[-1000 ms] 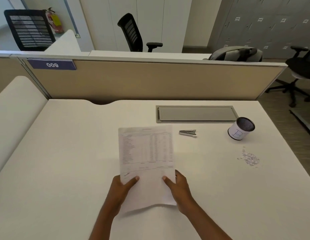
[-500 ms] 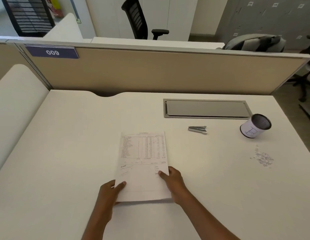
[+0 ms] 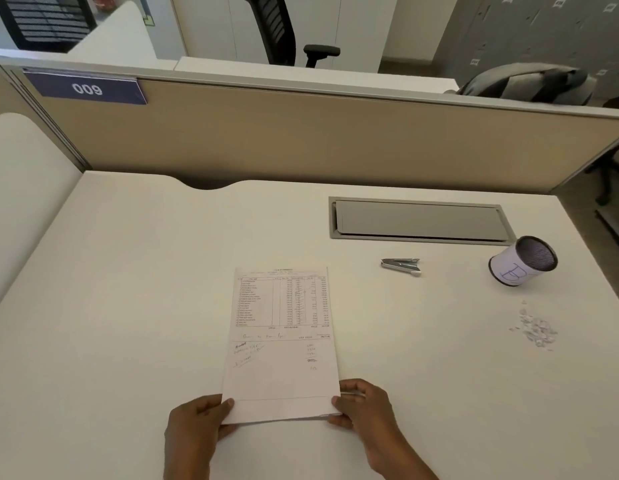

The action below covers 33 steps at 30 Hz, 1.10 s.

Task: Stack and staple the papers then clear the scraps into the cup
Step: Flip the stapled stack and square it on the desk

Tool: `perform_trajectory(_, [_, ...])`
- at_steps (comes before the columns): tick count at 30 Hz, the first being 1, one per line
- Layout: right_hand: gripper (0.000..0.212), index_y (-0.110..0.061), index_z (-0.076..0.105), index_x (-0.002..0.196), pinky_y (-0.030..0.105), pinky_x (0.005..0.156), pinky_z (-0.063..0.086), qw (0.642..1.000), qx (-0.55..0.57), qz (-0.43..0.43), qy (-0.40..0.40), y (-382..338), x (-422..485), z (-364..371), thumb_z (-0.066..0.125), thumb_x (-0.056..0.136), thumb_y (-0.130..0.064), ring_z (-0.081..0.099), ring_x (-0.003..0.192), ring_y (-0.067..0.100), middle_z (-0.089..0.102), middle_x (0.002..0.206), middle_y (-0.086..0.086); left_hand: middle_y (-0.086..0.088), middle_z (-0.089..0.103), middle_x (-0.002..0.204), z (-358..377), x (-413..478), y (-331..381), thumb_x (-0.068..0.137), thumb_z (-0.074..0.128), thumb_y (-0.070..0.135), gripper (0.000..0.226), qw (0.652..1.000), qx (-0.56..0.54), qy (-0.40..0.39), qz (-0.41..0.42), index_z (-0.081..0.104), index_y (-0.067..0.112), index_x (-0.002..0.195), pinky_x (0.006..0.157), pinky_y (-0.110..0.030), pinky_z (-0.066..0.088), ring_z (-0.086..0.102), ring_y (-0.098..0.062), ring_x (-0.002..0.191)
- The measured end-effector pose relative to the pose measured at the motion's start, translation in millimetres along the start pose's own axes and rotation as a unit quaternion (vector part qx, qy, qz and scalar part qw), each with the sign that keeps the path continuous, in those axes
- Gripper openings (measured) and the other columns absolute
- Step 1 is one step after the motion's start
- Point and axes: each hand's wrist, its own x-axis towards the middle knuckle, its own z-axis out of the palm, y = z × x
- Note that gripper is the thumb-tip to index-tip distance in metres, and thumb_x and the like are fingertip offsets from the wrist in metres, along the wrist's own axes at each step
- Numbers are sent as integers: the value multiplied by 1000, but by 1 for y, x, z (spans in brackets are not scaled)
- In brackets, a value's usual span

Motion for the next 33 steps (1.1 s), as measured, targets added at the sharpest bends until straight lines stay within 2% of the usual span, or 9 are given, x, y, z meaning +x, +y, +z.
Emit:
perform_trajectory(2, [16, 1, 74, 97, 39, 72, 66, 1000, 15, -13, 18, -3, 7, 5, 69, 87, 12, 78, 80, 30, 81, 87, 17, -17, 82, 79, 3, 4, 8, 84, 83, -5, 9, 1000, -8, 14, 7, 80, -1, 92, 79, -45, 69, 81, -34, 73])
perform_trajectory(6, [16, 0, 76, 94, 40, 75, 66, 997, 43, -31, 48, -17, 26, 19, 73, 84, 12, 79, 84, 34, 80, 91, 19, -18, 81, 85, 16, 14, 36, 85, 83, -5, 10, 998, -20, 24, 46, 78, 1, 93, 60, -28, 67, 79, -38, 77])
perform_trajectory(10, [14, 2, 74, 91, 35, 70, 65, 993, 65, -52, 83, -41, 48, 35, 75, 83, 12, 78, 82, 37, 79, 89, 23, -17, 82, 90, 29, 35, 63, 85, 83, -3, 16, 997, -27, 27, 69, 78, 8, 96, 64, -28, 67, 81, -36, 79])
perform_trajectory(15, [14, -1, 71, 90, 36, 60, 65, 989, 38, -72, 121, -71, 74, 51, 78, 82, 8, 71, 57, 29, 76, 89, 22, -16, 81, 91, 49, 52, 95, 87, 80, -5, 18, 994, -55, 36, 92, 79, 7, 102, 62, -17, 63, 80, -31, 78])
perform_trajectory(18, [13, -2, 71, 85, 31, 55, 63, 986, 24, -93, 137, -89, 87, 56, 79, 80, 8, 68, 52, 26, 76, 88, 23, -13, 80, 88, 59, 58, 109, 87, 81, 1, 18, 991, -49, 67, 106, 79, 8, 103, 61, -24, 60, 76, -29, 69])
perform_trajectory(21, [16, -6, 71, 80, 31, 57, 63, 985, 13, -103, 141, -100, 97, 60, 78, 81, 8, 69, 53, 26, 76, 87, 22, -13, 79, 84, 67, 65, 117, 86, 82, 5, 15, 988, -45, 94, 116, 80, 11, 100, 65, -26, 55, 72, -26, 63])
perform_trajectory(24, [18, -9, 71, 79, 33, 61, 64, 984, 6, -105, 143, -104, 105, 65, 74, 82, 9, 71, 53, 26, 76, 88, 19, -11, 79, 85, 71, 72, 124, 86, 81, 4, 12, 985, -60, 104, 122, 81, 12, 96, 71, -27, 56, 76, -29, 69])
perform_trajectory(27, [21, -10, 73, 81, 36, 66, 66, 983, 16, -106, 146, -107, 109, 72, 69, 83, 11, 73, 55, 27, 76, 89, 17, -12, 79, 89, 73, 80, 132, 87, 80, 1, 14, 984, -72, 107, 120, 81, 6, 100, 78, -30, 57, 76, -32, 74])
perform_trajectory(33, [22, -9, 73, 80, 40, 68, 67, 980, 13, -120, 155, -105, 114, 78, 67, 82, 12, 73, 53, 26, 77, 88, 19, -11, 78, 86, 74, 87, 138, 90, 78, 2, 10, 983, -47, 123, 130, 81, 4, 99, 74, -27, 56, 76, -30, 73])
